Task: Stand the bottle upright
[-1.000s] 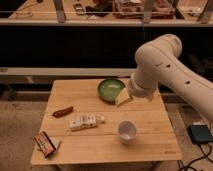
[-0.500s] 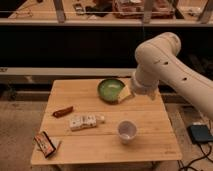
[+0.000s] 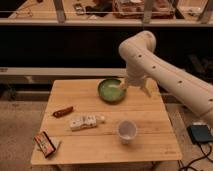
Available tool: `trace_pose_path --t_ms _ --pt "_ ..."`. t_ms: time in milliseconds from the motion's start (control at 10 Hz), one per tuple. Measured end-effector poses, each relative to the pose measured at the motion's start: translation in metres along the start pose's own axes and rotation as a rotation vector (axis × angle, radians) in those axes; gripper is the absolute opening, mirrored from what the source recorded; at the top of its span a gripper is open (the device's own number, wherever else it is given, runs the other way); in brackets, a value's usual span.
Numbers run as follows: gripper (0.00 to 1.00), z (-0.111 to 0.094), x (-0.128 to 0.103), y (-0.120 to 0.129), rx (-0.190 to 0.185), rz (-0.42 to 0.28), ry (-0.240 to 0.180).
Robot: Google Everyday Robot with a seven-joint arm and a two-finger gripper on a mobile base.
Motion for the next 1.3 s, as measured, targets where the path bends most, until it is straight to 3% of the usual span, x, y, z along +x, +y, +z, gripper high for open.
trace_pose_path --t_ms 200,400,800,1000,1100,1300 --pt "0.8 0.0 -0.004 -0.037 0.01 0.114 -0.008" --pt "0.8 0.0 -0.003 -0.036 0.01 0.171 -0.007" --pt "0.8 0.001 -0.003 -0.036 0.008 0.175 -0.006" --pt "0.8 0.0 0.005 -0.035 0.01 0.256 0.007" --pt "0.8 -0.001 0.011 -0.039 0.034 0.323 0.02" --pt "0.8 -0.006 0.031 -0.05 0.155 0.505 0.052"
